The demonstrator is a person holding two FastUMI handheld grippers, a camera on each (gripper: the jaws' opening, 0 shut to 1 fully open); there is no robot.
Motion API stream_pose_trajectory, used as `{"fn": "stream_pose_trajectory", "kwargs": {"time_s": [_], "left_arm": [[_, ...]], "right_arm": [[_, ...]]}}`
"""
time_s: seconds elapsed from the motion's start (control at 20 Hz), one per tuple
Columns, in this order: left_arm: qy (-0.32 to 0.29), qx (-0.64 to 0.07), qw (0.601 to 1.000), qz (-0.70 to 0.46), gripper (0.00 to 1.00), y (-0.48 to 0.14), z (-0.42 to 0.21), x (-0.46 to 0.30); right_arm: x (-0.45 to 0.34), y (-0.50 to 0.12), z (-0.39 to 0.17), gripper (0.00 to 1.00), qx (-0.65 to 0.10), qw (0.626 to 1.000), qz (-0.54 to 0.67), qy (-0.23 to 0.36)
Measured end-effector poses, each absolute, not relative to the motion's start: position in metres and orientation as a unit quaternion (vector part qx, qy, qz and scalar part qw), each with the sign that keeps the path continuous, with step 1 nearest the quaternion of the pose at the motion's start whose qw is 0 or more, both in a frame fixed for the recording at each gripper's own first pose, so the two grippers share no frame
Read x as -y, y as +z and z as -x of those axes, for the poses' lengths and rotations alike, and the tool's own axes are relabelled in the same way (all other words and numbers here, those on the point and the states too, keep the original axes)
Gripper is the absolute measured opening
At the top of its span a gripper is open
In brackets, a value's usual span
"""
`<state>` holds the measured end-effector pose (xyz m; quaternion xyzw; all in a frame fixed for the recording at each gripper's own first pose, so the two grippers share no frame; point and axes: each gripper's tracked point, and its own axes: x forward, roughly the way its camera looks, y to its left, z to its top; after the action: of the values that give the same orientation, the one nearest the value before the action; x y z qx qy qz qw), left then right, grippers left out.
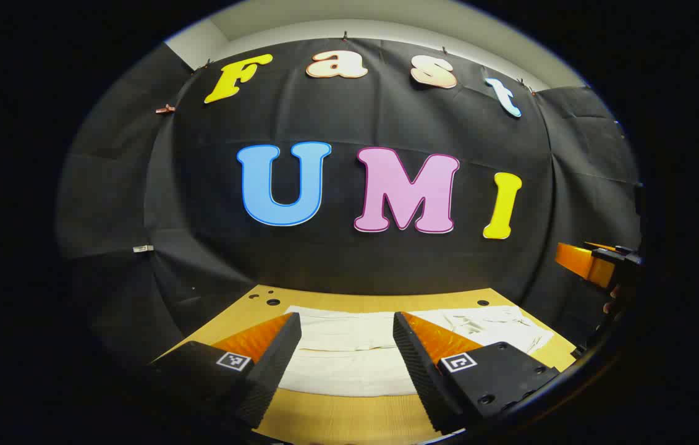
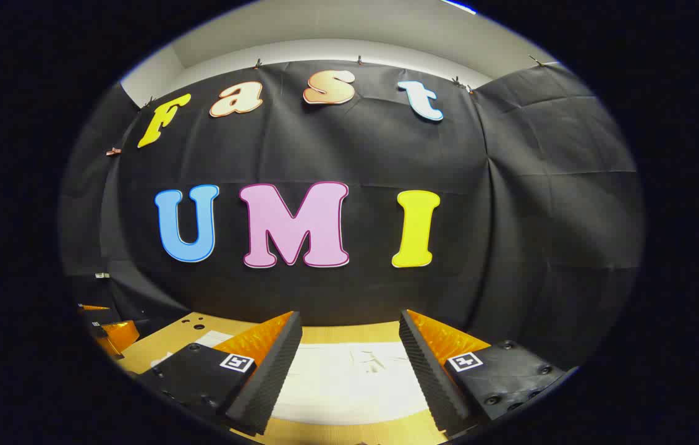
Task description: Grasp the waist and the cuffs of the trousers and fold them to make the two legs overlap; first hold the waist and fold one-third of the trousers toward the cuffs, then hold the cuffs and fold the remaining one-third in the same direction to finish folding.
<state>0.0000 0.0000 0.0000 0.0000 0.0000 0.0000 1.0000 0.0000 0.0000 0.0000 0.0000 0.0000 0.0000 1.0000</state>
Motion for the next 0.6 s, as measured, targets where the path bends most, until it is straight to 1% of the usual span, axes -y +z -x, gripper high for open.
{"fn": "stream_pose_trajectory", "kwargs": {"time_s": [0.05, 0.1, 0.25, 0.45, 0.6], "left_arm": [[0.0, 0.002, 1.0, -0.003, 0.96, 0.001, -0.003, 0.001], [-0.001, 0.002, 1.0, -0.005, 0.96, -0.001, -0.007, 0.003], [-0.002, -0.002, 1.0, -0.01, 0.96, -0.005, -0.018, 0.009], [0.007, -0.003, 1.0, -0.015, 0.96, -0.005, -0.031, 0.008], [0.018, -0.002, 1.0, -0.014, 0.96, -0.006, -0.039, 0.005]], "right_arm": [[0.002, 0.0, -0.003, 0.96, 0.003, 1.0, -0.01, 0.001], [0.006, 0.0, -0.007, 0.98, 0.007, 1.0, -0.019, 0.002], [0.014, -0.003, -0.019, 0.97, 0.011, 1.0, -0.014, 0.0], [0.011, -0.005, -0.032, 0.98, 0.014, 0.999, -0.015, 0.026], [0.019, -0.006, -0.045, 0.98, 0.02, 0.999, -0.008, 0.025]]}}
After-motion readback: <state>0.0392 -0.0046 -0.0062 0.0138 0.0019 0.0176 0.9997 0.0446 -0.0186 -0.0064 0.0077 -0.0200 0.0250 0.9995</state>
